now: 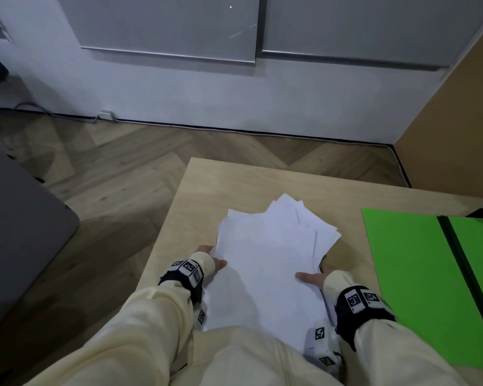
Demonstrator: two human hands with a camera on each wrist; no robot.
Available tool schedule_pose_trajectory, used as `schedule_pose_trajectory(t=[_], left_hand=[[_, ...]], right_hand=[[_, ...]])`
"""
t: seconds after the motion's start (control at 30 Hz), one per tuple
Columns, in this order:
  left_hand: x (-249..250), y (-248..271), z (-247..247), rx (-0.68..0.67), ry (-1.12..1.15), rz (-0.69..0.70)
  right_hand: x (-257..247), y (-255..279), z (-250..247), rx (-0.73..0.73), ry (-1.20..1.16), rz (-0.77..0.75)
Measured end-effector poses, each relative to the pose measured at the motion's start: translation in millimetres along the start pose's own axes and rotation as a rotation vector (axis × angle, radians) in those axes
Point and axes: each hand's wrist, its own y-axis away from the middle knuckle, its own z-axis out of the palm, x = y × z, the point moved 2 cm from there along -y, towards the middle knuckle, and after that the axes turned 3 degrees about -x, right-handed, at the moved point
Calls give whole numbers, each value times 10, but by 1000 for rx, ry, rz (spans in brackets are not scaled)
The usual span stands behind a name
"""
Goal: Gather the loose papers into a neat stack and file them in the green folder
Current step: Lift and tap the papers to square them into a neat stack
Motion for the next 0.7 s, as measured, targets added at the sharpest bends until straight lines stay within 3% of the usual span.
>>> schedule_pose_trajectory(t=[0.17,0.3,0.43,0.5,0.6,0.7], left_hand=[[9,18,-4,-19,-3,-2],[76,87,-106,-82,182,9],[208,60,-377,-239,491,199],[390,87,-568,-261,494,330],[847,433,-878,-143,432,573],[1199,712,-1056,-38,547,753]], right_hand=[[-44,95,140,30,71,-30],[-85,185,13,64,-127,-54],[-144,292,-420,183,-285,-207],[-253,448,-692,253,-376,-307],[-478,733,-1094,408,-495,-417],[-602,944,-1300,527,-591,-471]])
